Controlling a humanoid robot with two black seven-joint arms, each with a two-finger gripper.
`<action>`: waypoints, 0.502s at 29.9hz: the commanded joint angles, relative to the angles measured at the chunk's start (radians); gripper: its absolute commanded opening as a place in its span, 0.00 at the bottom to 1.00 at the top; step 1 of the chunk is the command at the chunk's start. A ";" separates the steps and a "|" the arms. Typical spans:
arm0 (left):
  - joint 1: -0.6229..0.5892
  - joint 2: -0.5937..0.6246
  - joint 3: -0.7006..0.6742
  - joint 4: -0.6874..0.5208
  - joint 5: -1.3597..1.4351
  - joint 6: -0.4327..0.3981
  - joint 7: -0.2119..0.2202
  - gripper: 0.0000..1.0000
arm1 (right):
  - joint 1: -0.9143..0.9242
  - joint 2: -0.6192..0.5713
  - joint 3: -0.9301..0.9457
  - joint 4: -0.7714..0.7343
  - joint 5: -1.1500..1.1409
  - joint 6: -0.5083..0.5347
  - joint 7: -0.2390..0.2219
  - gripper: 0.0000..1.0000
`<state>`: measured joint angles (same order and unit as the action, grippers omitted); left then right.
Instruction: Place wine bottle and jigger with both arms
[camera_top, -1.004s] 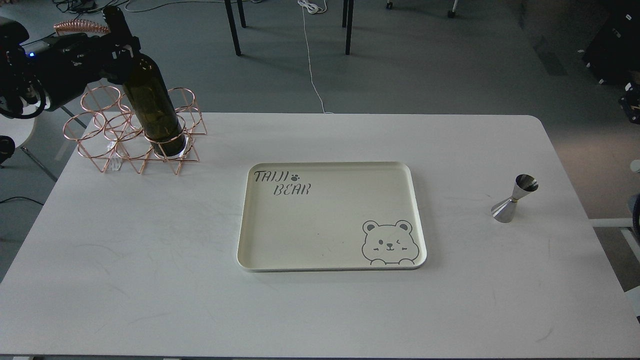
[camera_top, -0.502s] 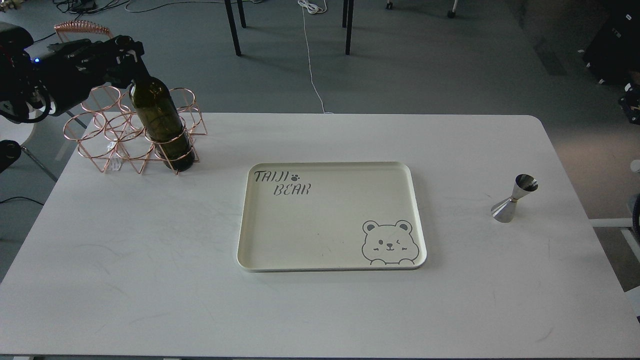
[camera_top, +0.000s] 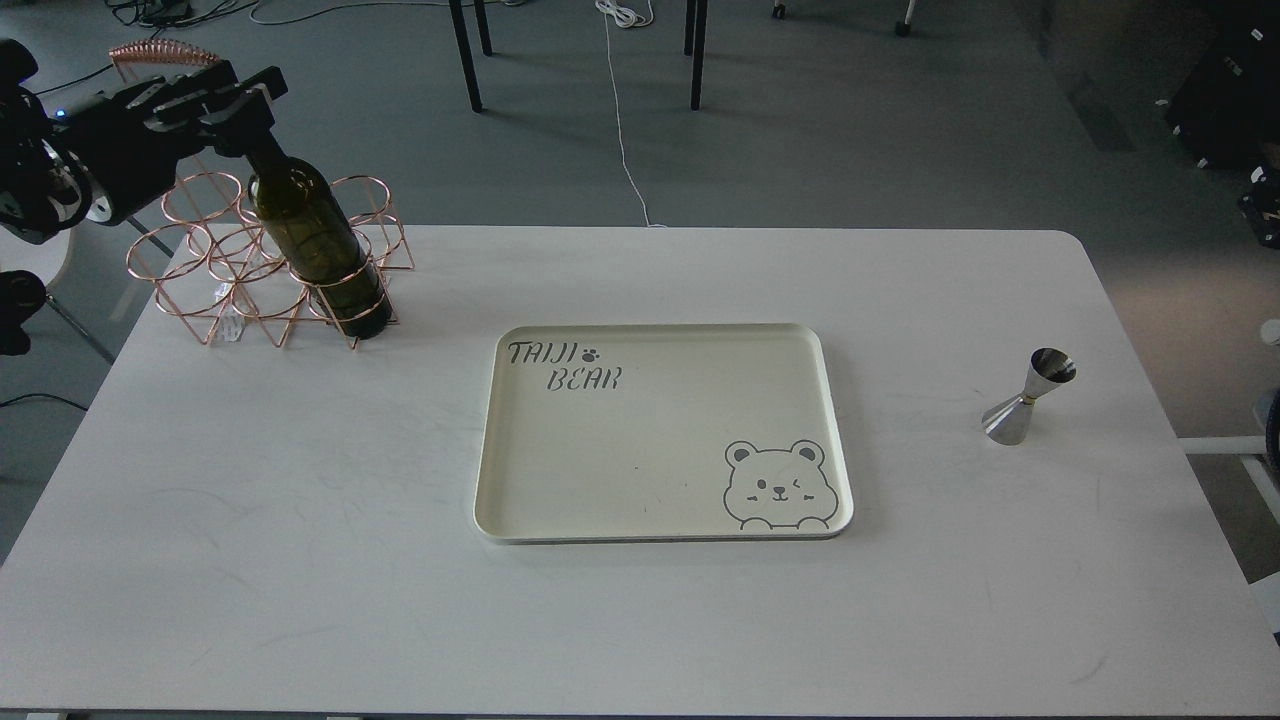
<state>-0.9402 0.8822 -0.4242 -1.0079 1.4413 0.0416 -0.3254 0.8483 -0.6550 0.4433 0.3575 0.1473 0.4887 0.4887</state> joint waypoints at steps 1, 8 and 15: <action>-0.005 0.009 -0.010 0.000 -0.154 0.003 0.000 0.93 | 0.001 0.000 0.006 0.000 0.000 0.000 0.000 0.99; -0.005 0.021 -0.031 0.031 -0.585 0.014 -0.012 0.98 | 0.017 0.000 0.009 0.000 0.000 0.000 0.000 0.99; -0.002 0.034 -0.033 0.032 -0.909 0.004 -0.015 0.98 | 0.015 0.005 0.012 0.000 0.000 0.000 0.000 0.99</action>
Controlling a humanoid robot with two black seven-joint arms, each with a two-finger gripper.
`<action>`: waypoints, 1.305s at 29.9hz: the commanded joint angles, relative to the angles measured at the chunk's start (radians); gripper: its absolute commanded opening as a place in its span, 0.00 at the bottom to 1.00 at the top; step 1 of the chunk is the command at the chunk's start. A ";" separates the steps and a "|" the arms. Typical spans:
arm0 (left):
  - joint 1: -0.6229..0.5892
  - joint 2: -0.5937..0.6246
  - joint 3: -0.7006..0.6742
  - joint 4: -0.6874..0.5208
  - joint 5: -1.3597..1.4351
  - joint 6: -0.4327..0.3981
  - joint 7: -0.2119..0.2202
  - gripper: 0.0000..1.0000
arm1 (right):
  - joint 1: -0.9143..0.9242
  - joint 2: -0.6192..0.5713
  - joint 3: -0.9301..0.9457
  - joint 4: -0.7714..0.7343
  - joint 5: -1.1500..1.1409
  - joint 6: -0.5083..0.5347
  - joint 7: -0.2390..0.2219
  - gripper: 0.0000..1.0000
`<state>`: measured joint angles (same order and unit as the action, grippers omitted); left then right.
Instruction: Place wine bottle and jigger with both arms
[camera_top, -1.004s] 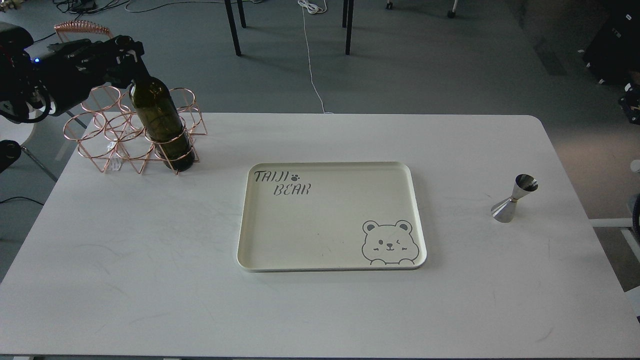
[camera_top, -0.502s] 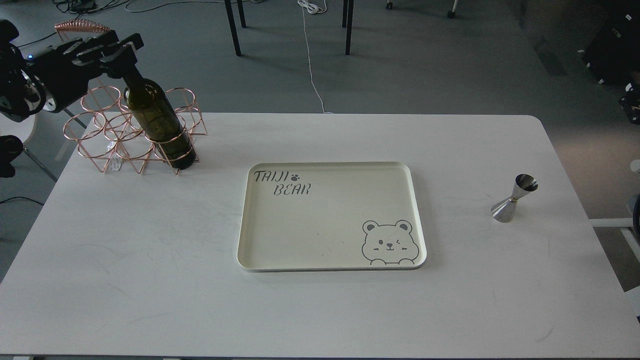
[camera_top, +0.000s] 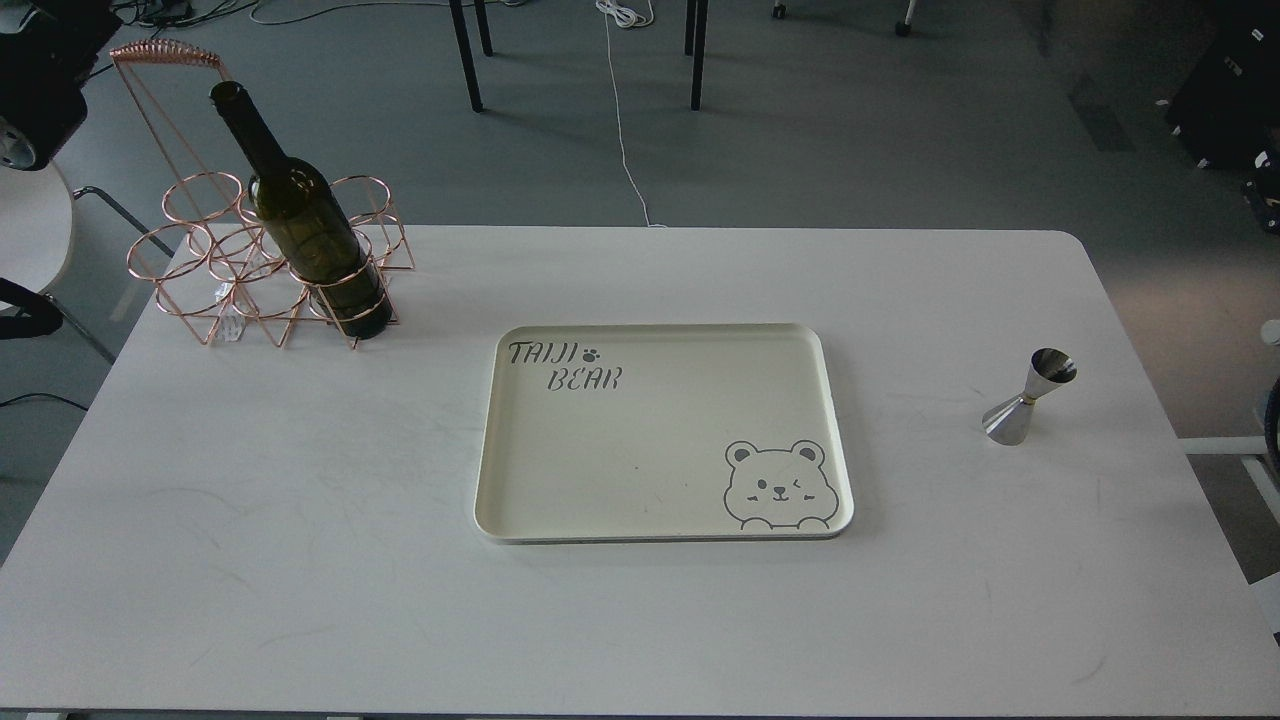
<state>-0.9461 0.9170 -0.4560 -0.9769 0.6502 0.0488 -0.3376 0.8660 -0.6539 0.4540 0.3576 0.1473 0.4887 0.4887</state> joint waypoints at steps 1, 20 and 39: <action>0.007 -0.003 0.000 0.001 -0.160 -0.004 -0.004 0.98 | -0.005 0.008 0.002 0.000 0.000 0.000 0.000 0.99; 0.118 -0.122 0.000 0.334 -0.915 -0.469 -0.041 0.98 | -0.048 0.086 0.043 -0.002 0.230 0.000 -0.071 0.99; 0.253 -0.256 -0.110 0.440 -1.060 -0.537 -0.037 0.99 | -0.202 0.134 0.184 -0.002 0.298 0.000 -0.199 0.99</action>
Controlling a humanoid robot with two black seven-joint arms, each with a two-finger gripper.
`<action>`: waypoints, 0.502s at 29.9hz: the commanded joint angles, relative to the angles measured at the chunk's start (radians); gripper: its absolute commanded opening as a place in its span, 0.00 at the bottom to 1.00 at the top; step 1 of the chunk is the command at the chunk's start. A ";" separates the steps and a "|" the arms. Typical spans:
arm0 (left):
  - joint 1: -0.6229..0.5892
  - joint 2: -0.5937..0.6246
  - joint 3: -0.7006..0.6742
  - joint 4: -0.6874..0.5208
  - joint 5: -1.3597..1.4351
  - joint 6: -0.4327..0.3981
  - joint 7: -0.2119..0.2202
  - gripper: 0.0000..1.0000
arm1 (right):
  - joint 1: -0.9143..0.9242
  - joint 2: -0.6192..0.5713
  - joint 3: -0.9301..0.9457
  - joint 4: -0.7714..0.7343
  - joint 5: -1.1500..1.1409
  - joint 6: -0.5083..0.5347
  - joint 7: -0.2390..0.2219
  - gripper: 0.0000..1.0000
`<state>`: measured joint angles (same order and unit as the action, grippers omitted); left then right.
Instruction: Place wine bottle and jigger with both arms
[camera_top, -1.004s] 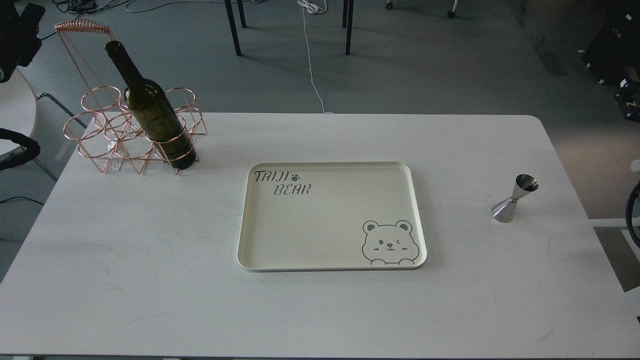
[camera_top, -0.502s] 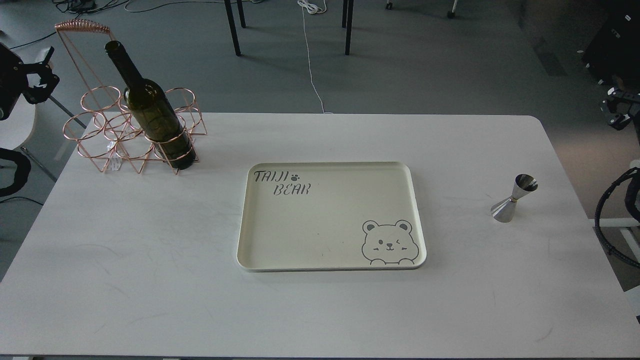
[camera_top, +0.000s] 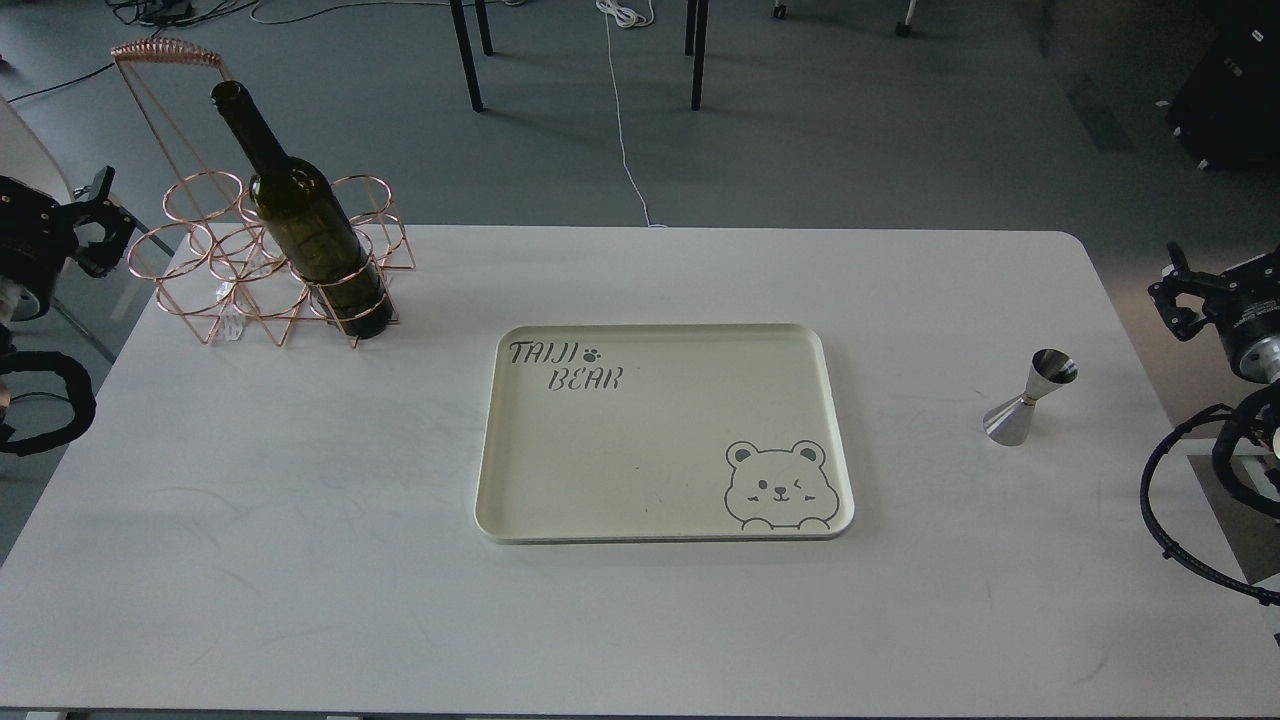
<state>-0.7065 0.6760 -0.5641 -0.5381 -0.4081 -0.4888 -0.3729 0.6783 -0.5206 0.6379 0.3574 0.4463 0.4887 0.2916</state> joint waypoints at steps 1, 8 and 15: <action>0.019 -0.019 -0.002 0.001 -0.001 0.000 -0.001 0.99 | -0.019 0.001 0.000 -0.003 -0.001 0.000 -0.002 0.99; 0.070 -0.032 -0.046 0.003 -0.001 0.000 -0.001 0.99 | -0.049 0.004 -0.007 -0.002 -0.003 0.000 0.000 0.99; 0.081 -0.032 -0.053 0.004 -0.001 0.000 -0.006 0.99 | -0.048 0.010 -0.014 0.000 -0.009 0.000 0.001 0.99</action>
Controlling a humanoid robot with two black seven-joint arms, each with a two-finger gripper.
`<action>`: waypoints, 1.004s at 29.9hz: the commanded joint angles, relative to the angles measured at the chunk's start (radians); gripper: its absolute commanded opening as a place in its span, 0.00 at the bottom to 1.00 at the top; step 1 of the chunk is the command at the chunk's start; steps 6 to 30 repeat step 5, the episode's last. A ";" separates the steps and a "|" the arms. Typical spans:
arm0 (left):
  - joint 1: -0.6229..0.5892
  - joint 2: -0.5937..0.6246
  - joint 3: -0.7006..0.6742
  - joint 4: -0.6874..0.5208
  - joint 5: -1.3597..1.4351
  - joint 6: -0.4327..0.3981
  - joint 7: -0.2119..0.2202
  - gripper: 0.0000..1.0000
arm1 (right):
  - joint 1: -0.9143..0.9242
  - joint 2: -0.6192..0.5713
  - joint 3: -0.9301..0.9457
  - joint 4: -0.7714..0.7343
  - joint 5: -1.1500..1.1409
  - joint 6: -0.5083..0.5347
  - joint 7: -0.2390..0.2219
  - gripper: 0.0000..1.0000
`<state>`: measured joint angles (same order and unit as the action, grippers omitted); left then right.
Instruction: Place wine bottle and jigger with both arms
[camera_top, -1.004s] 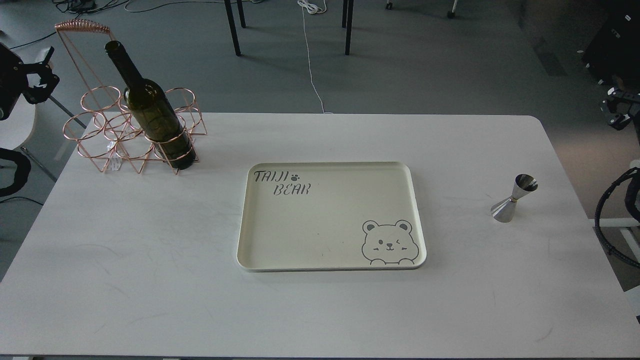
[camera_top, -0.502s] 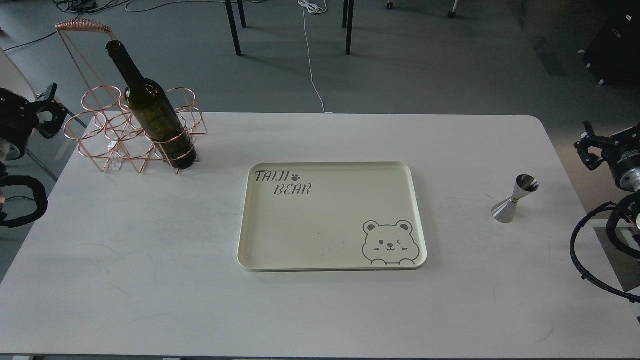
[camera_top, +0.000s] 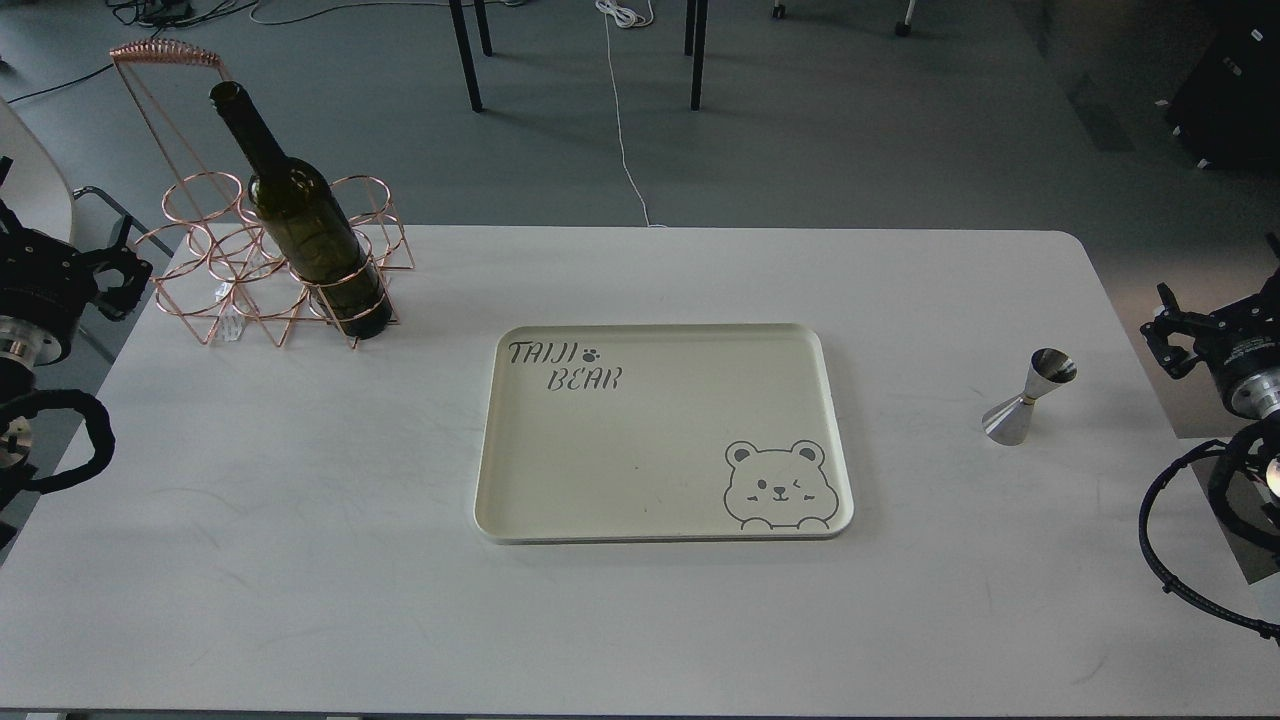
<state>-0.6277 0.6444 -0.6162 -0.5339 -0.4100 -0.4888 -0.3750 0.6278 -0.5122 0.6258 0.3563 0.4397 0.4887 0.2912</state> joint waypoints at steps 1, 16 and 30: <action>0.002 -0.002 0.000 0.000 0.002 0.000 -0.008 0.99 | 0.006 0.001 -0.001 0.000 -0.002 0.000 0.002 0.99; 0.000 0.006 0.001 -0.003 0.008 0.000 -0.013 0.99 | 0.010 0.001 -0.001 0.003 -0.004 0.000 0.002 0.99; 0.000 0.006 0.001 -0.003 0.008 0.000 -0.013 0.99 | 0.010 0.001 -0.001 0.003 -0.004 0.000 0.002 0.99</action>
